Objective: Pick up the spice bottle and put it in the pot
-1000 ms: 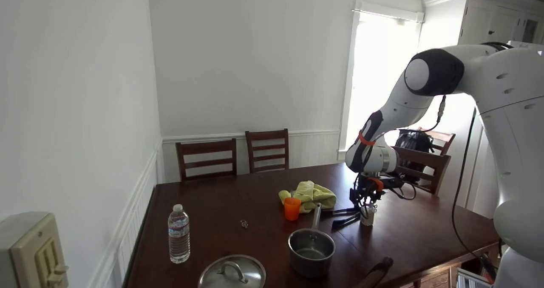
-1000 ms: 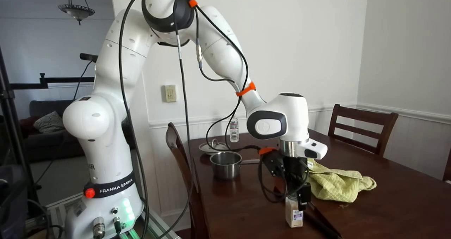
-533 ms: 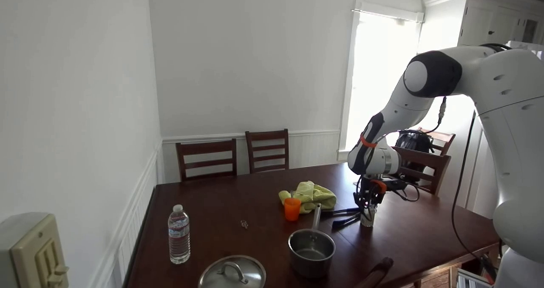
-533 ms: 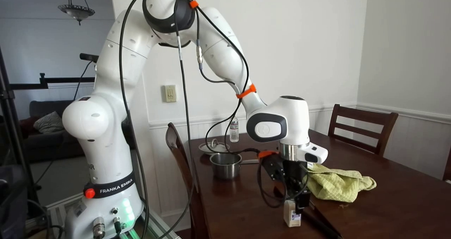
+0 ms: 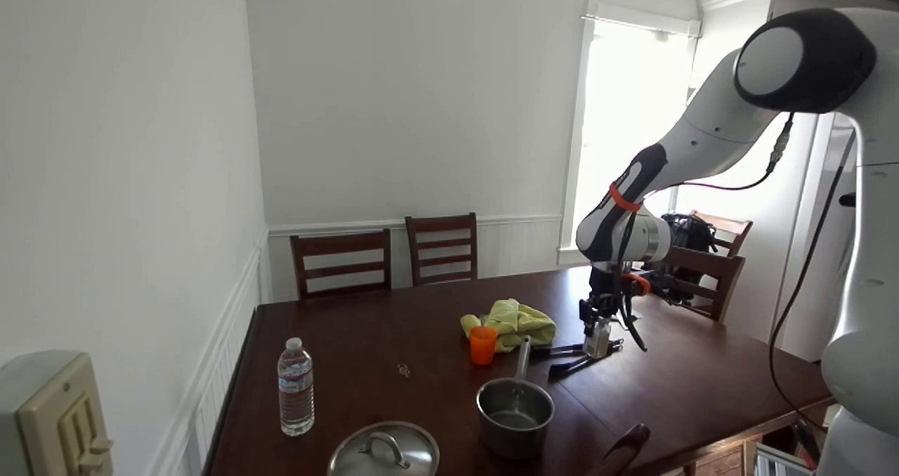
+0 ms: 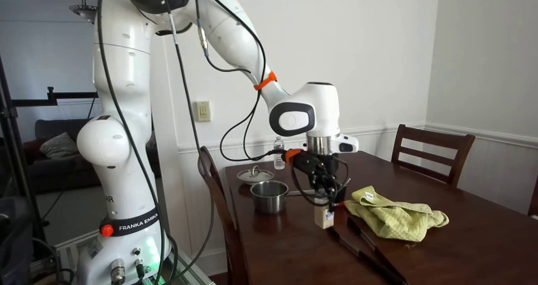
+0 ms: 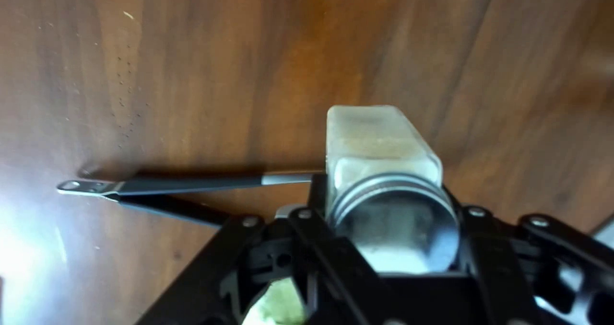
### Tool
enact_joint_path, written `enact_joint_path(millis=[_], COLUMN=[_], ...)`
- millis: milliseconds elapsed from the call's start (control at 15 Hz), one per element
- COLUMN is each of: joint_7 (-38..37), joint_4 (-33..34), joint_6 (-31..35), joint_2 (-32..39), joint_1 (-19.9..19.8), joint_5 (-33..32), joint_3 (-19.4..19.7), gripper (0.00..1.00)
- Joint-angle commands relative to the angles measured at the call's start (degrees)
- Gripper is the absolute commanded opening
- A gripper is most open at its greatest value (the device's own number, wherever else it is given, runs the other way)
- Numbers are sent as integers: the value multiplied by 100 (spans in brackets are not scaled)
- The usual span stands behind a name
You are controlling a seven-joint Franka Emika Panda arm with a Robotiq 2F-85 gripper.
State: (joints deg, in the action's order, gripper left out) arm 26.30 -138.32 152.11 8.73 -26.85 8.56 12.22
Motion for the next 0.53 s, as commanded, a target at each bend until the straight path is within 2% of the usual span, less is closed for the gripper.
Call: enact_joint_path(millis=[0, 133, 200, 333, 467], joint_7=[305, 335, 203, 166, 166], joint_4=[-880, -999, -648, -827, -903], joint_6=[-116, -275, -182, -213, -214], joint_2=[-1356, -1724, -1147, -1483, -1576], joint_1=[539, 1028, 926, 1253, 1308], joint_5=[-204, -101, -108, -135, -142], joint_3=[-74, -222, 53, -53, -65], gripper=[24, 24, 49, 49, 49])
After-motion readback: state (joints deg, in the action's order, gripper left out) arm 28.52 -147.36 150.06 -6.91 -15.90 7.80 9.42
